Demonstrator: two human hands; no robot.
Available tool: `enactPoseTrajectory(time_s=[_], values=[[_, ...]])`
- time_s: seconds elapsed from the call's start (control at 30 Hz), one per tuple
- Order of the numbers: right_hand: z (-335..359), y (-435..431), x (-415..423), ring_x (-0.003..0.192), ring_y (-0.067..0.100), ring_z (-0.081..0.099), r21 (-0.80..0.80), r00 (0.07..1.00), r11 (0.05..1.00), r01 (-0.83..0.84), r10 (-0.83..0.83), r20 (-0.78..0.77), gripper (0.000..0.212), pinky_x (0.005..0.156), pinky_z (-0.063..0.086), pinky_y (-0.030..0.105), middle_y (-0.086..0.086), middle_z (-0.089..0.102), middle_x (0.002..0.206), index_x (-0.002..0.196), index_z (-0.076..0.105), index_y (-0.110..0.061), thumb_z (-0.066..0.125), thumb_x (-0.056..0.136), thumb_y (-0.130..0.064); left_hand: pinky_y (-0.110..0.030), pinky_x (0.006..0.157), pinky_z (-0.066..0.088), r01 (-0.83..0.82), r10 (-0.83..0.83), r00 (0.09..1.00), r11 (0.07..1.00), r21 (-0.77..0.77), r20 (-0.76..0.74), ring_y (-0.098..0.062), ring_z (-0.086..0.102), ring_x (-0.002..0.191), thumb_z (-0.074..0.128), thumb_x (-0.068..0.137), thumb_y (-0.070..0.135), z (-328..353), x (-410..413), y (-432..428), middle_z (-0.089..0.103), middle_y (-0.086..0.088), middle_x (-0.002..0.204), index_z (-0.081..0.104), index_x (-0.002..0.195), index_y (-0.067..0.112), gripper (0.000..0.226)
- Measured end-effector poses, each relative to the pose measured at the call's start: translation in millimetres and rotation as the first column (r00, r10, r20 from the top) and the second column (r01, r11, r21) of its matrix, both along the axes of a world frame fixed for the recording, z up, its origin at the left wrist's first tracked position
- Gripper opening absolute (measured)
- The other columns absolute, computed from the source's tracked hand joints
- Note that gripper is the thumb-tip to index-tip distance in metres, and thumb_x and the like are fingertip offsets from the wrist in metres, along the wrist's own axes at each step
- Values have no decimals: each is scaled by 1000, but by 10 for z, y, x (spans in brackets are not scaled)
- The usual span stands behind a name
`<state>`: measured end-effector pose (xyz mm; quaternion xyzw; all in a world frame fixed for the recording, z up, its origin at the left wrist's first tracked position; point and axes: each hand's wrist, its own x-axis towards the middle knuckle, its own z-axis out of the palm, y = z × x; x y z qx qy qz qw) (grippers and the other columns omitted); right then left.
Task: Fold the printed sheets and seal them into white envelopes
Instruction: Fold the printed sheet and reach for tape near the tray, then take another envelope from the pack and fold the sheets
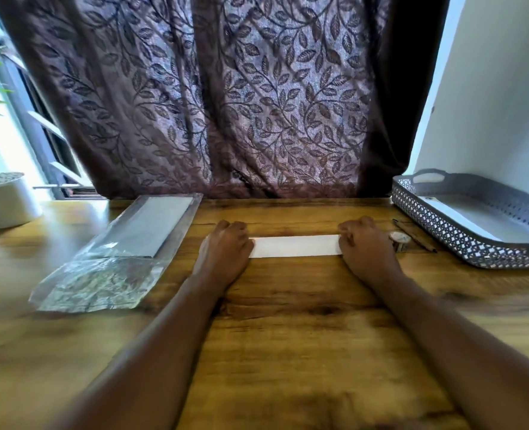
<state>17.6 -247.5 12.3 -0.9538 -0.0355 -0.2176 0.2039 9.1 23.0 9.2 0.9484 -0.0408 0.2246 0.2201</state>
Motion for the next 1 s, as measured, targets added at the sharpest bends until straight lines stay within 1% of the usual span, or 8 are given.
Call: enactPoseTrajectory(time_s=[0.13, 0.27, 0.37, 0.5, 0.63, 0.73, 0.87, 1.0], values=[[-77, 438, -240, 104, 26, 61, -17, 977, 977, -211, 211, 27, 25, 88, 44, 32, 8, 61, 116, 118, 69, -14, 60, 95, -19, -23, 82, 43, 78, -79, 997, 996, 45, 24, -20, 59, 110, 62, 91, 19, 36, -287, 89, 61, -3, 128, 63, 130, 21, 39], [-81, 1108, -558, 102, 21, 60, -44, 887, 888, -459, 460, 37, 24, 89, 49, 35, 2, 61, 116, 117, 68, -17, 60, 95, -22, -28, 93, 45, 116, -117, 986, 993, 12, 121, -18, 57, 111, 65, 87, 12, 52, -610, 410, 61, -1, 124, 68, 121, 20, 36], [-34, 1534, -760, 105, 16, 58, -71, 809, 808, -584, 587, 19, 26, 91, 49, 34, 1, 60, 119, 122, 66, -18, 57, 98, -25, -38, 89, 51, 17, -3, 983, 997, -73, 185, -15, 58, 104, 67, 85, 22, 53, -890, 814, 64, 4, 116, 70, 113, 26, 28], [54, 2038, -911, 111, 13, 57, -95, 687, 683, -724, 727, -5, 28, 92, 47, 24, -1, 61, 127, 125, 66, -20, 56, 99, -25, -45, 88, 53, -204, 213, 941, 977, -62, 263, -26, 64, 107, 61, 80, 39, 96, -1225, 1441, 70, 1, 117, 72, 110, 30, 33], [105, 2554, -1026, 114, 17, 62, -67, 648, 648, -759, 761, 27, 28, 94, 49, 29, 1, 66, 126, 122, 69, -18, 56, 97, -19, -52, 108, 37, -437, 445, 894, 892, -112, 51, -32, 51, 128, 75, 76, 30, 10, -1369, 1887, 56, -4, 138, 59, 133, 29, 59], [124, 2919, -1156, 115, 23, 62, -61, 637, 634, -771, 771, -22, 35, 97, 51, 38, 5, 67, 126, 124, 67, -18, 55, 93, -8, -46, 112, 33, -496, 467, 867, 846, -199, -175, -34, 40, 135, 78, 70, 33, -93, -1373, 2006, 46, -12, 145, 41, 147, 25, 85], [88, 3363, -1133, 120, 29, 59, -84, 708, 708, -701, 675, -208, 34, 100, 47, 37, 12, 65, 129, 126, 65, -14, 55, 93, -10, -46, 110, 32, -477, 444, 878, 832, -283, -177, -32, 41, 136, 75, 74, 35, -88, -1361, 2015, 46, -11, 146, 36, 149, 27, 84], [115, 3676, -1002, 137, 35, 46, -220, 768, 756, -617, 518, -375, 48, 112, 38, 46, 17, 47, 149, 145, 47, -6, 51, 98, -16, -48, 113, 31, -440, 418, 898, 848, -295, -138, -30, 43, 135, 67, 82, 39, -94, -1408, 2011, 47, -9, 146, 35, 149, 29, 75]])
